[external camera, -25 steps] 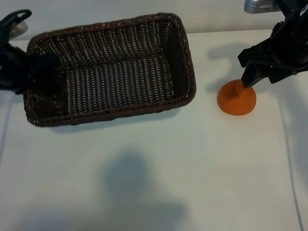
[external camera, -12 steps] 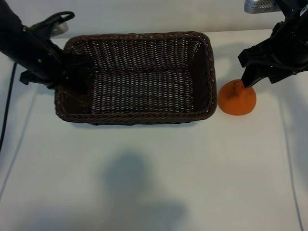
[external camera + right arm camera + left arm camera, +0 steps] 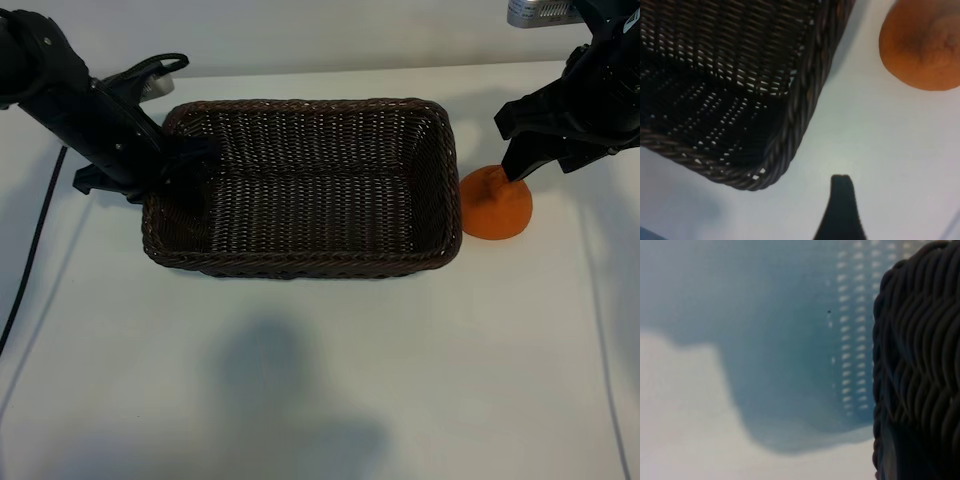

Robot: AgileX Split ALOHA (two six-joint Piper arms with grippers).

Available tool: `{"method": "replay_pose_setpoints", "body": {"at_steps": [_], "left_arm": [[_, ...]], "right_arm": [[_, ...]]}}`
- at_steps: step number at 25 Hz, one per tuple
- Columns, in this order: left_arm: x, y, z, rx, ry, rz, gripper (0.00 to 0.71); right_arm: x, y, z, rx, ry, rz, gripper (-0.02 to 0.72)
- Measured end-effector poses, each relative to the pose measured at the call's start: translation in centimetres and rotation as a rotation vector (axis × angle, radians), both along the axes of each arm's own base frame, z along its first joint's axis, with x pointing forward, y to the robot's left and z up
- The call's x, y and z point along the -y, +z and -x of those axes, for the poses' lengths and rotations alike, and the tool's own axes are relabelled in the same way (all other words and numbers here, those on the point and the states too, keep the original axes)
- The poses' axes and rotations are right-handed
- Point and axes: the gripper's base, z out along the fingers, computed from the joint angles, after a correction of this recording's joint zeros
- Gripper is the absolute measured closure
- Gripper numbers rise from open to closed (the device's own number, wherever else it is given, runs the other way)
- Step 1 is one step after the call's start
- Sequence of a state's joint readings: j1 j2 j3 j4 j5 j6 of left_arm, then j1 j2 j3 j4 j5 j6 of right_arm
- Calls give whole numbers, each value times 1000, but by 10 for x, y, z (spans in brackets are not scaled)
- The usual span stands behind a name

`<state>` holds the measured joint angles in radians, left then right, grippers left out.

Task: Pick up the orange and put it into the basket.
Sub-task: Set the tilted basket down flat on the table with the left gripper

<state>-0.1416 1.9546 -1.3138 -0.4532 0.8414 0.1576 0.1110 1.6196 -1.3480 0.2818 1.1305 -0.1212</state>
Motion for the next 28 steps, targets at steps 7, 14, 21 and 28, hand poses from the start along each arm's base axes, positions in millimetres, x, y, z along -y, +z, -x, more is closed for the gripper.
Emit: {"method": "replay_pose_setpoints", "body": {"at_steps": [7,14,21,28], "left_arm": [[2,-11,-3,-4,-12,-23,567],[2,-13,-8,48,-16,-32,567],[6,-27,-14,42,-9,-5,567],[10,-28,-15,47,-25,30,567]], "right_arm": [[0,0,0,0,0,1,164],[0,0,0,-3,1,2,165],[0,0,0,-3,1,2,165],[0,0,0,-3,1,2,165]]}}
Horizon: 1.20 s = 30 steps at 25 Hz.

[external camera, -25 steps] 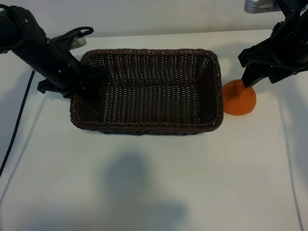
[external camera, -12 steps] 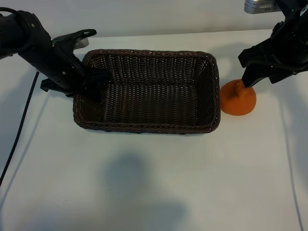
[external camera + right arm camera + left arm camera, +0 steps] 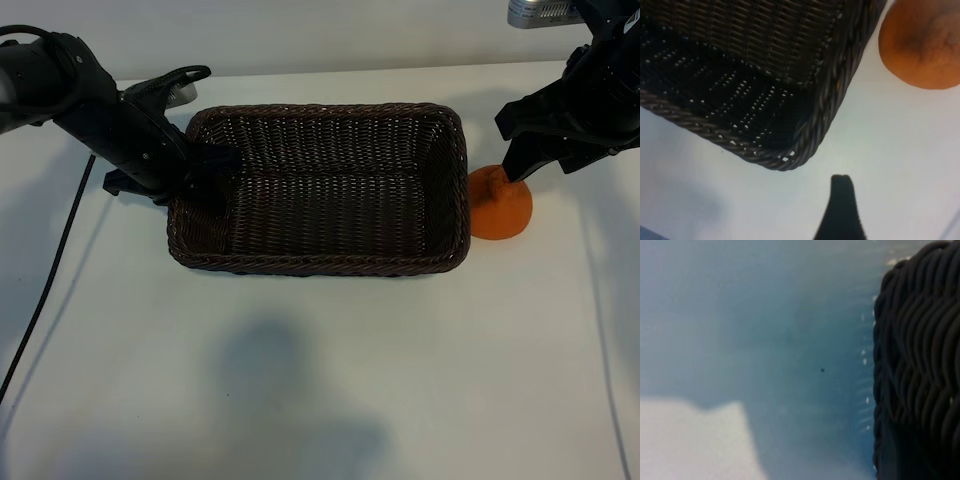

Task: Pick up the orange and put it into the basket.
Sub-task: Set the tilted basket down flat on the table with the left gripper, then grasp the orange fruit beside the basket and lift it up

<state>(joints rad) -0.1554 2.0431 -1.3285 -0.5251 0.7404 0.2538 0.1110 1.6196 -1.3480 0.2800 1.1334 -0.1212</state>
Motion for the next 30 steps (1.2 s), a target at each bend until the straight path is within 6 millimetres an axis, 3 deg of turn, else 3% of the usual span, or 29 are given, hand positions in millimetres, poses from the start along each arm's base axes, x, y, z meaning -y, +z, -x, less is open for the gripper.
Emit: {"method": "replay_pose_setpoints", "body": {"at_steps": [8,17,20,24,30], "left_arm": [[0,0,0,-9,13,3,545],[2,2,0,-24,34,27,160],[3,7,-1,-37,17,36,89],[5,21,-7,-45,5,38,69],[-5,34,-10,-95,1,-94,72]], "right_arm": [[0,0,0,0,0,0,165],[0,0,0,0,0,0,165],[0,0,0,-1,0,0,165],[0,0,0,-3,1,0,165],[0,0,0,-3,1,0,165]]}}
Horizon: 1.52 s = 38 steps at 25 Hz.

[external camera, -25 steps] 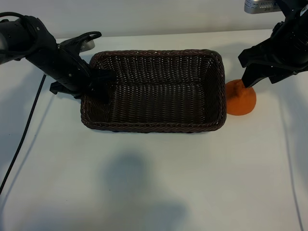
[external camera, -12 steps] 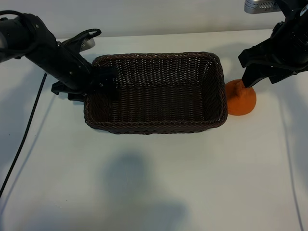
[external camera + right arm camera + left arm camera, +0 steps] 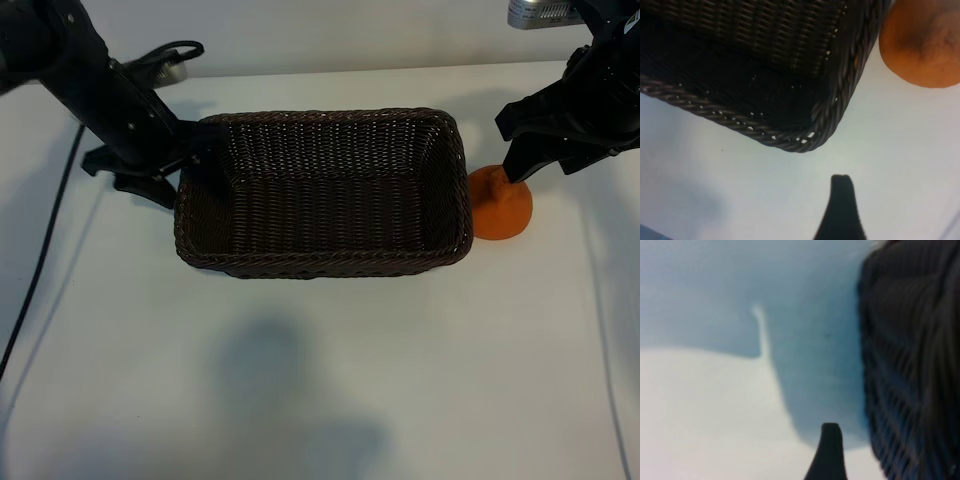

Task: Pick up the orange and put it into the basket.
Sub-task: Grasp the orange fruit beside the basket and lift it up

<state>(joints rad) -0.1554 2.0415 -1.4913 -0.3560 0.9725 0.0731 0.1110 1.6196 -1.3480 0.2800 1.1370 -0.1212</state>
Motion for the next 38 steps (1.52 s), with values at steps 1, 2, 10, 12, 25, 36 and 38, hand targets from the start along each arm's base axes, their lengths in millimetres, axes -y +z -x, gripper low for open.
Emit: {"method": "replay_pose_setpoints", "body": {"at_steps": [1,2,10,12,25,36,38], "left_arm": [[-1,4,-2,-2,0,-12,73],[-1,9,-3,-2,-4,-22,74],[1,55,-17,33,-32,-18,95],[2,71,-24,91,-30,-13,101],[-32,180,-17,465,-7,-294,114],[-92,255,32,635,153,-287,114],[-89,269,48,674,132,-282,115]], "right_arm": [[0,0,0,0,0,0,165],[0,0,0,0,0,0,165],[0,0,0,0,0,0,165],[0,0,0,0,0,1,165],[0,0,0,1,1,3,165],[0,0,0,1,2,4,165],[0,0,0,1,2,4,165]]}}
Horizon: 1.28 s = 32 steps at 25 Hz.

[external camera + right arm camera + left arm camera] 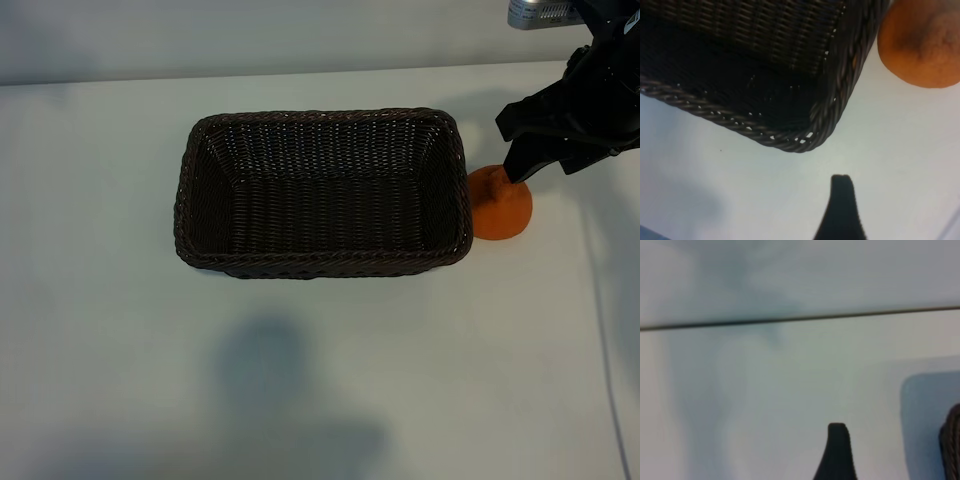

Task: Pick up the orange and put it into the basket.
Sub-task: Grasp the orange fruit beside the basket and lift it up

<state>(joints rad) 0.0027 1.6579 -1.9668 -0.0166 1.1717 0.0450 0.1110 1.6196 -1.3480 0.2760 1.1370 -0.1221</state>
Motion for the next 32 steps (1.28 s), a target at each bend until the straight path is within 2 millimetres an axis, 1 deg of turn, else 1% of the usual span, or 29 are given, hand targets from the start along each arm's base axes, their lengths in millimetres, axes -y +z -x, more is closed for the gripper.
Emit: {"method": "replay_pose_setpoints", "body": {"at_steps": [3,4,6,7,10,11,13,14,15,17,19,21,24,26,29,32], "left_arm": [[2,22,34,61,-15,-5,114],[2,27,45,76,-15,-5,114],[2,38,74,111,-16,-6,114],[2,39,86,118,-16,-6,114],[2,47,138,174,-17,-8,114],[2,46,153,183,-17,-8,114],[1,47,192,232,-17,-9,114],[1,43,208,243,-17,-9,116],[1,44,233,287,-15,-12,116],[0,31,266,316,0,-19,116],[-1,13,289,322,10,-22,116],[-2,-8,308,322,18,-20,116],[-2,-32,336,395,26,-10,116],[-1,-47,348,438,29,1,116],[-1,-76,361,446,31,7,116],[-1,-116,367,408,31,8,116]], "right_arm": [[0,0,0,0,0,0,165],[0,0,0,-1,1,0,165],[0,0,0,0,2,1,165],[0,0,0,0,2,1,165],[0,0,0,1,6,1,165],[0,0,0,1,6,1,165],[0,0,0,2,6,1,165],[0,0,0,2,6,1,165],[0,0,0,2,6,1,165],[0,0,0,2,6,1,165],[0,0,0,2,6,2,165],[0,0,0,2,6,1,165],[0,0,0,2,6,1,165],[0,0,0,2,8,1,165],[0,0,0,3,11,1,165],[0,0,0,4,13,1,165]]}}
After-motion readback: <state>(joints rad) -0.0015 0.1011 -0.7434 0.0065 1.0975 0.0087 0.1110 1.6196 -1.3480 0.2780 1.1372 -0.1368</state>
